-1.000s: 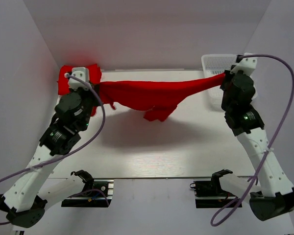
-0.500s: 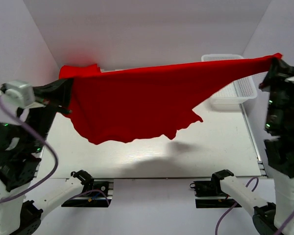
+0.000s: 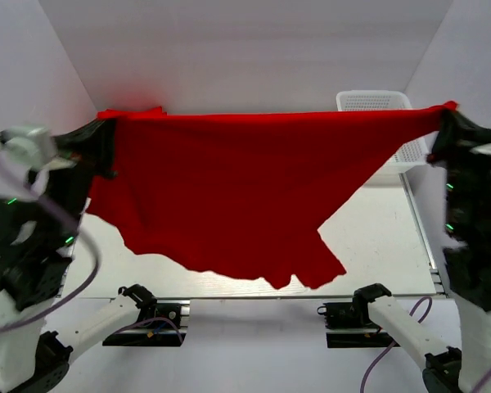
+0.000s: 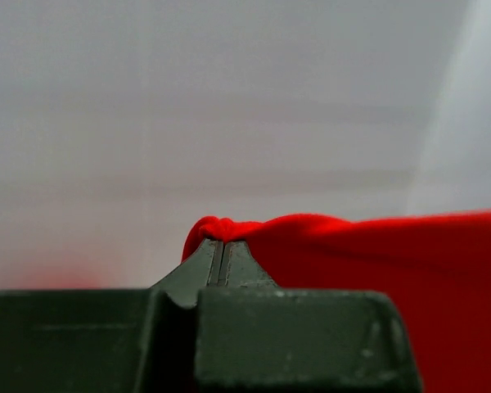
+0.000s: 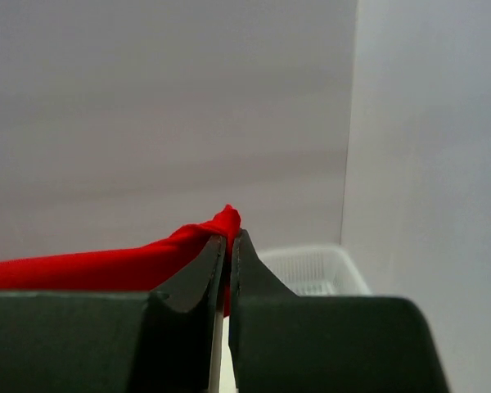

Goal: Fold and stack the t-shirts
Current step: Flatten the tshirt out

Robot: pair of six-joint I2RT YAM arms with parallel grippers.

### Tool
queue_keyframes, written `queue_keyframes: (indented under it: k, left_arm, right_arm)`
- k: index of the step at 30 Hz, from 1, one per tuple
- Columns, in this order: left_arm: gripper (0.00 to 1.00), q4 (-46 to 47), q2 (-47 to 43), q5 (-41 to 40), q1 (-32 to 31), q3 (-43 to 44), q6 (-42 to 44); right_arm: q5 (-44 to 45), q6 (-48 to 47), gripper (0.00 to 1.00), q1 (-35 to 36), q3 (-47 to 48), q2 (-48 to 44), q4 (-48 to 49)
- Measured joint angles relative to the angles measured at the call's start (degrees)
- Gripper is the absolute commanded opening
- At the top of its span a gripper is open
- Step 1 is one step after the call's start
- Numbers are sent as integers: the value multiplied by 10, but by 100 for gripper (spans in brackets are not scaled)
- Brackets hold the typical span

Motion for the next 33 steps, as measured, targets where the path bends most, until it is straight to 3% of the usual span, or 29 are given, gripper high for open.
queue_keyframes:
  k: [4, 9, 12, 13, 15, 16, 17, 20, 23, 28, 33]
  left_arm:
    - [0, 46, 59, -100, 0, -89, -5]
    - [0, 96, 179, -186, 14, -243, -45]
    - [24, 119, 306, -200, 40, -288, -74]
    - [57, 129, 363, -200, 53, -291, -83]
    - [73, 133, 472, -199, 79, -276, -94]
    - [90, 124, 537, -198, 93, -242, -100]
    - [98, 111, 598, -194, 105, -198, -102]
    - [100, 84, 739, -166, 132, -62, -110]
    - [100, 72, 784, -138, 150, 1, -98]
    - [100, 39, 752, -89, 157, 33, -96]
    - [100, -3, 616, -33, 159, -69, -141]
  right_arm:
    - [37, 42, 0, 0, -116, 46, 6]
    - [46, 120, 0, -8, -292, 174, 19]
    - [22, 149, 4, -18, -333, 305, -1]
    - [17, 155, 22, -23, -328, 353, -4]
    - [10, 171, 49, -33, -289, 461, -24]
    - [7, 176, 79, -38, -262, 508, -29]
    - [4, 179, 90, -43, -235, 547, -34]
    - [-16, 169, 90, -51, -177, 608, -48]
    - [-44, 148, 90, -52, -144, 609, -52]
    - [-137, 96, 90, -47, -120, 585, -50]
    - [-217, 71, 90, -38, -169, 525, -46]
